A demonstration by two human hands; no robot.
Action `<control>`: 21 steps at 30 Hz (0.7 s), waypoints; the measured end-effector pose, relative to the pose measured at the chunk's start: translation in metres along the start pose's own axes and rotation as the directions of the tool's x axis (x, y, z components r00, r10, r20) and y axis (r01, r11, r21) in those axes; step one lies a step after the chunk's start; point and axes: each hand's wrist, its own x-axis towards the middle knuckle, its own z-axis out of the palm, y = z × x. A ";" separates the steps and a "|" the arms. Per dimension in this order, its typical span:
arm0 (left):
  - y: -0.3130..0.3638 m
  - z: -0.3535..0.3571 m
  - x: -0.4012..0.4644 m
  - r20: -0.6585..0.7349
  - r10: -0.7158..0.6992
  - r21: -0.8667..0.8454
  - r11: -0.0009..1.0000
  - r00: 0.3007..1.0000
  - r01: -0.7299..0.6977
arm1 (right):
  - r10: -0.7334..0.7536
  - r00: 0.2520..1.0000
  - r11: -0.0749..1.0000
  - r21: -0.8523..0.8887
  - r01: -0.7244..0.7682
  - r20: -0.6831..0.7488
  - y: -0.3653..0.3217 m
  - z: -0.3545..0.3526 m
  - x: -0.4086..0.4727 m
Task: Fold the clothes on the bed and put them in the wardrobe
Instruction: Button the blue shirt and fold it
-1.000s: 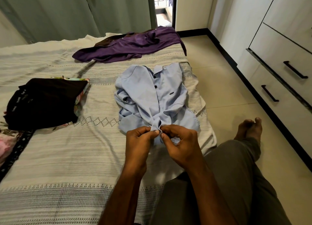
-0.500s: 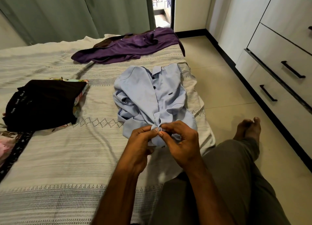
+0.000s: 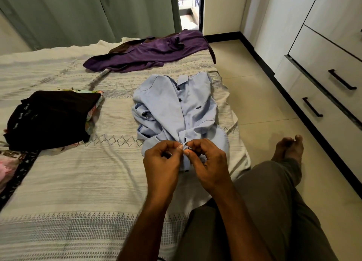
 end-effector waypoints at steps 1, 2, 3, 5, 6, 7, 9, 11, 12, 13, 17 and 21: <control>0.000 0.001 -0.001 0.003 0.029 0.036 0.999 1.000 -0.029 | 0.001 1.000 1.000 -0.007 -0.001 -0.004 0.001 0.000 0.000; 0.000 0.001 -0.002 0.006 0.046 0.055 0.997 0.999 -0.046 | 0.002 1.000 1.000 -0.011 -0.002 -0.006 0.000 0.000 0.000; -0.001 0.002 -0.003 -0.002 0.054 0.063 0.997 0.999 -0.053 | 0.001 1.000 1.000 -0.013 -0.001 -0.005 0.000 0.000 0.000; -0.005 0.003 -0.003 -0.057 0.056 0.079 0.996 0.997 -0.051 | -0.006 1.000 1.000 -0.021 0.006 0.004 -0.001 0.000 -0.001; -0.006 0.003 -0.002 -0.082 0.056 0.088 0.995 0.995 -0.048 | -0.011 1.000 1.000 -0.025 0.011 0.007 -0.003 0.000 -0.001; -0.006 0.003 -0.002 -0.088 0.057 0.099 0.994 0.994 -0.048 | -0.014 1.000 1.000 -0.025 0.014 0.006 -0.004 0.001 -0.001; -0.006 0.003 -0.002 -0.057 0.057 0.112 0.992 0.997 -0.051 | -0.016 1.000 1.000 -0.021 0.016 -0.003 -0.005 0.001 -0.001; -0.005 0.002 -0.001 -0.028 0.032 0.101 0.994 0.999 -0.029 | -0.011 1.000 1.000 -0.010 0.011 -0.011 -0.005 0.000 0.000; -0.006 0.002 -0.001 -0.010 0.009 0.087 0.996 1.000 -0.008 | -0.009 1.000 1.000 -0.005 0.009 -0.014 -0.005 0.000 0.000; -0.007 0.002 -0.001 0.022 -0.010 0.071 0.997 1.000 0.008 | -0.007 1.000 1.000 -0.001 0.007 -0.016 -0.004 -0.001 0.000; -0.008 0.003 -0.005 0.156 -0.046 -0.045 0.998 0.987 0.054 | 0.013 0.999 1.000 0.022 -0.013 -0.038 -0.003 -0.003 0.000; -0.007 0.002 -0.006 0.196 0.005 -0.098 0.995 0.981 0.014 | 0.038 0.999 0.998 0.050 -0.036 -0.027 -0.001 -0.006 -0.001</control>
